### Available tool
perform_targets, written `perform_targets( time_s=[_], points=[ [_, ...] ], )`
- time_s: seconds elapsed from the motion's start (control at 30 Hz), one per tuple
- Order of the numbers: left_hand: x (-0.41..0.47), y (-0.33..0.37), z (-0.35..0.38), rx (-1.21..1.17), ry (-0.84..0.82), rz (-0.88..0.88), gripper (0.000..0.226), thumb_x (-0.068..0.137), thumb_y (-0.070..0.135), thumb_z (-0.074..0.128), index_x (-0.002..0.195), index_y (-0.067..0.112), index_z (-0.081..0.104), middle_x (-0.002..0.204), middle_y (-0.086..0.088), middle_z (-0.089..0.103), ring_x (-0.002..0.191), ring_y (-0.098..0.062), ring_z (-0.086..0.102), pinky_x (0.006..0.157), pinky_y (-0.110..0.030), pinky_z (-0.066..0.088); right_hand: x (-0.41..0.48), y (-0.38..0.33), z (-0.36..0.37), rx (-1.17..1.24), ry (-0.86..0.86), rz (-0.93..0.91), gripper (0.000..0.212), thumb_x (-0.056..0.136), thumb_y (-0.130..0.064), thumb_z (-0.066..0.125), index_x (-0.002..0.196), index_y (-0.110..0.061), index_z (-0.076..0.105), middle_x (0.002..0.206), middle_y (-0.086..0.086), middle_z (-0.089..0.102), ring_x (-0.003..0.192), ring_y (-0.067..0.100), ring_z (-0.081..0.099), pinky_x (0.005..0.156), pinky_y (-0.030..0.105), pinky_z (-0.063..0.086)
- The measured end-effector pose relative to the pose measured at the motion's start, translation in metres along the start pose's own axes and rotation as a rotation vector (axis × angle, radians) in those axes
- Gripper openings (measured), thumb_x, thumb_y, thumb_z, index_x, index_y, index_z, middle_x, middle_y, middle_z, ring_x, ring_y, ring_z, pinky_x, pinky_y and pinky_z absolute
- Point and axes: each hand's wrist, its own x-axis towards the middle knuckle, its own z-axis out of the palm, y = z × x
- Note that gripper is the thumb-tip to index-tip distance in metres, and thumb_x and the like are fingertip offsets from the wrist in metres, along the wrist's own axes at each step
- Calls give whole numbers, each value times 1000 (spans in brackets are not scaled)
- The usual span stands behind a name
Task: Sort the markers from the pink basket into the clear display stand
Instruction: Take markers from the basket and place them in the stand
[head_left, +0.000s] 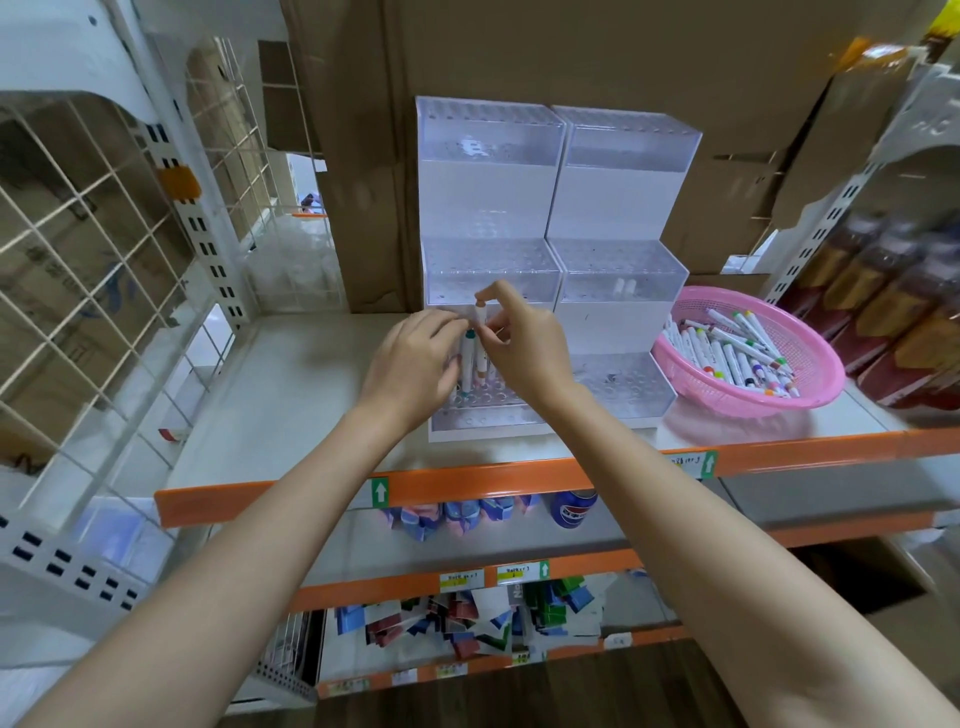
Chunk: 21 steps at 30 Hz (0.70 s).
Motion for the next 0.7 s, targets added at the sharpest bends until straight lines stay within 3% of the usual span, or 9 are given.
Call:
perform_targets(
  time_s=[0.4, 0.7],
  points=[
    [-2, -1, -8, 72, -13, 50, 41, 75, 6, 68, 116, 8, 67, 116, -10, 66, 109, -29, 61, 90, -39, 47, -8, 9, 3, -85, -109, 6, 17, 90, -13, 61, 105, -13, 53, 73, 2, 65, 69, 26, 57, 60, 38, 51],
    [-2, 2, -7, 77, -29, 38, 41, 78, 4, 67, 119, 6, 65, 118, -12, 66, 111, -30, 60, 93, -42, 46, -1, 7, -2, -98, -166, 61, 16, 87, -14, 63, 98, -11, 53, 66, -1, 54, 64, 26, 52, 55, 31, 39]
  ],
)
